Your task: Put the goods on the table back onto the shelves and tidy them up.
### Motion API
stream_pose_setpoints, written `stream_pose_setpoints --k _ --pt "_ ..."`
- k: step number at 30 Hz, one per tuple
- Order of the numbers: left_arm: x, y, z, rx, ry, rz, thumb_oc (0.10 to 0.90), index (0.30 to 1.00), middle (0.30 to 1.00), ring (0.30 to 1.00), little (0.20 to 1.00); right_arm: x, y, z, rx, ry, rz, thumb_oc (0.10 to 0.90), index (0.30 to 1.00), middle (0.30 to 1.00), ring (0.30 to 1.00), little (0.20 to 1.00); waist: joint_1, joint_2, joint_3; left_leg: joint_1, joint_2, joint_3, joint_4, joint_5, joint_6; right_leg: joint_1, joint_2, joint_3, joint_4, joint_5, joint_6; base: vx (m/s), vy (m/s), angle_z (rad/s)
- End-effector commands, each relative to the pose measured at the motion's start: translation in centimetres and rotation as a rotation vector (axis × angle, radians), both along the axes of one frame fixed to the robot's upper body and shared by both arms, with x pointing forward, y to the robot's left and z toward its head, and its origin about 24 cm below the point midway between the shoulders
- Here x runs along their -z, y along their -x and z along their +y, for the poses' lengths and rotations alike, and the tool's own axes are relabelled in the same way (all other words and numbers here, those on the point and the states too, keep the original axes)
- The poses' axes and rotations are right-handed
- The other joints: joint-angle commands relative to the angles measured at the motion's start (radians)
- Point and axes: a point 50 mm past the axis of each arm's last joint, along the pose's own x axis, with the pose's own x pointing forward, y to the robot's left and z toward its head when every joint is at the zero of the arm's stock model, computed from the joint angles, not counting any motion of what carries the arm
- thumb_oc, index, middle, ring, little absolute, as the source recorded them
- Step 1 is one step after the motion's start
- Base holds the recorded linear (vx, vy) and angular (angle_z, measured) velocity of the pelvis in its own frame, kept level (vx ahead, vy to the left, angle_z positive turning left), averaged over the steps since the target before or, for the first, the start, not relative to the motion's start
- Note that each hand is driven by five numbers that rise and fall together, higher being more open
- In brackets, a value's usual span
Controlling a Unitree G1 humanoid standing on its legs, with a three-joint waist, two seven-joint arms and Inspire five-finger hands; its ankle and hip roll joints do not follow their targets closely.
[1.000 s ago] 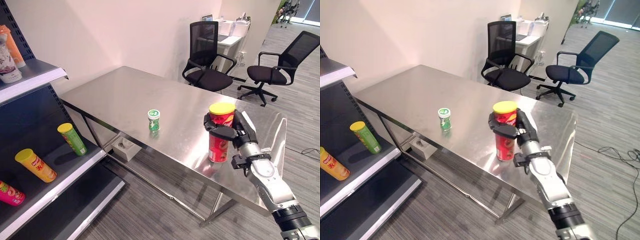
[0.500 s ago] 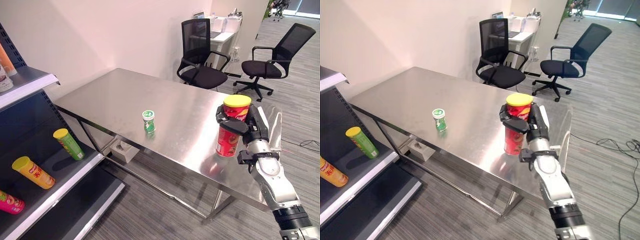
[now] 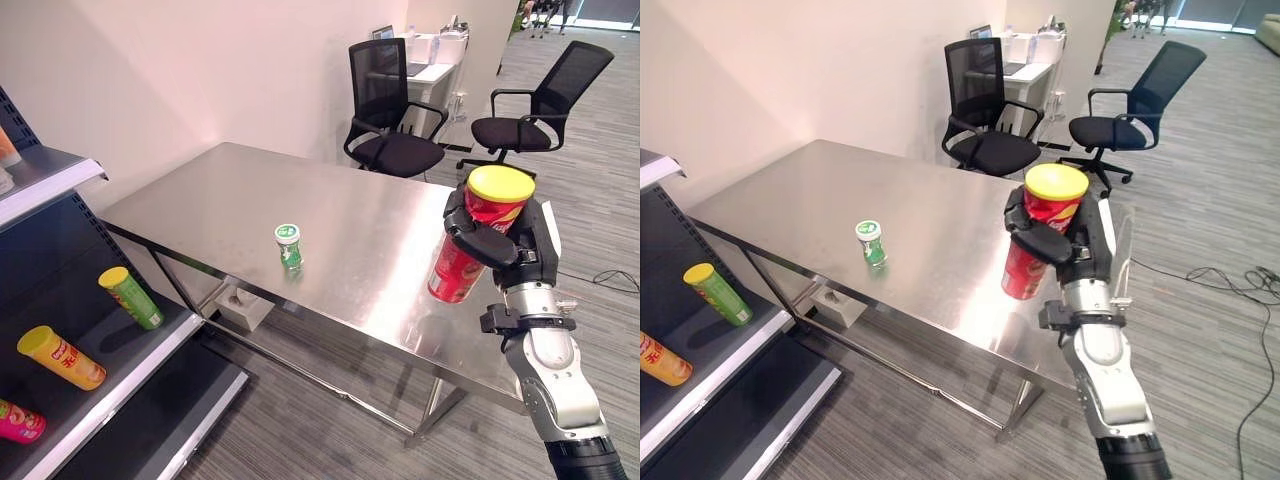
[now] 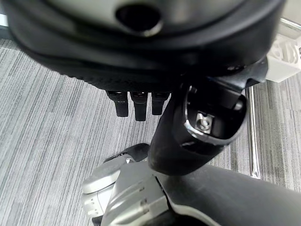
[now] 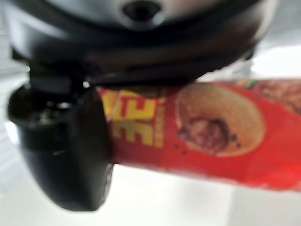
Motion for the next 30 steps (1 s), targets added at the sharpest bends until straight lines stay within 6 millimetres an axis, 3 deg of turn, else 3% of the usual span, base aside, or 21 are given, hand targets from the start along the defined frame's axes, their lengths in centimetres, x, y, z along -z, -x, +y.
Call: stream_pose_setpoints --k 1,15,17,18,19,23,25,30 --pt "-0.4 -4.2 -1.6 0.078 0.041 -0.116 0.8 0.9 0.9 0.9 0.9 -6.6 2.1 -0.2 -0.033 -0.088 -0.417 0.4 0.3 0.3 0.3 0.3 -0.002 -0.067 -0.026 0.081 -0.005 0.102 0.015 -0.123 0.022 -0.023 0.018 0.066 0.061 -0.12 -0.017 -0.04 -0.025 -0.21" --pt "-0.6 -5.0 -1.2 0.091 0.021 -0.144 0.8 0.9 0.9 0.9 0.9 -6.9 2.7 2.2 -0.214 -0.092 -0.421 0.4 0.3 0.3 0.3 0.3 -0.018 -0.056 -0.008 0.067 0.008 0.134 0.029 -0.108 0.015 -0.047 0.032 0.1 0.044 -0.097 -0.013 -0.02 -0.024 -0.11" --pt "-0.9 -6.2 -1.4 0.133 0.01 -0.175 0.8 0.9 0.9 0.9 0.9 -8.1 2.6 2.3 -0.205 -0.076 -0.478 0.4 0.3 0.3 0.3 0.3 -0.008 -0.056 0.027 0.013 -0.004 0.131 0.018 -0.073 0.013 -0.077 0.008 0.077 0.029 -0.065 0.0 -0.3 0.067 -0.07" --pt "-1.3 -7.7 -1.8 0.185 0.004 -0.22 0.8 0.9 0.9 0.9 0.9 -9.1 2.4 1.9 -0.158 -0.077 -0.52 0.4 0.3 0.3 0.3 0.3 -0.01 -0.062 0.044 -0.055 -0.008 0.157 0.022 -0.043 0.009 -0.119 -0.041 0.02 0.02 -0.041 0.01 -0.4 0.141 0.15" --pt "-1.4 -7.9 -2.0 0.204 0.009 -0.228 0.8 0.9 0.9 0.9 0.9 -9.2 2.3 1.8 -0.134 -0.067 -0.523 0.4 0.3 0.3 0.3 0.3 -0.013 -0.062 0.04 -0.059 -0.001 0.182 0.031 -0.052 0.009 -0.137 -0.061 -0.008 0.024 -0.035 0.016 -0.35 0.146 0.67" --pt "-1.5 -8.3 -1.7 0.185 -0.004 -0.232 0.8 0.9 0.9 0.9 0.9 -8.8 2.2 1.2 -0.069 0.014 -0.488 0.4 0.3 0.3 0.3 0.3 -0.049 -0.05 0.036 0.037 0.058 0.249 0.122 -0.083 -0.015 -0.17 -0.101 -0.067 0.035 -0.008 0.024 -0.19 0.137 1.09" --pt "-1.4 -8.4 -1.7 0.166 -0.01 -0.228 0.8 0.9 0.9 0.9 0.9 -8.1 2.4 0.0 -0.008 0.065 -0.445 0.4 0.3 0.3 0.3 0.3 -0.084 -0.023 0.019 0.13 0.098 0.252 0.152 -0.055 -0.052 -0.206 -0.117 -0.087 0.046 -0.002 0.039 -0.27 0.281 0.73" --pt "-1.6 -9.4 -2.9 0.224 0.015 -0.245 0.8 0.9 0.9 0.9 0.9 -8.4 3.3 -2.4 0.154 0.136 -0.447 0.4 0.3 0.3 0.3 0.3 -0.137 -0.002 -0.007 0.186 0.139 0.233 0.135 0.02 -0.086 -0.274 -0.178 -0.129 0.077 0.025 0.062 -0.26 0.226 0.78"
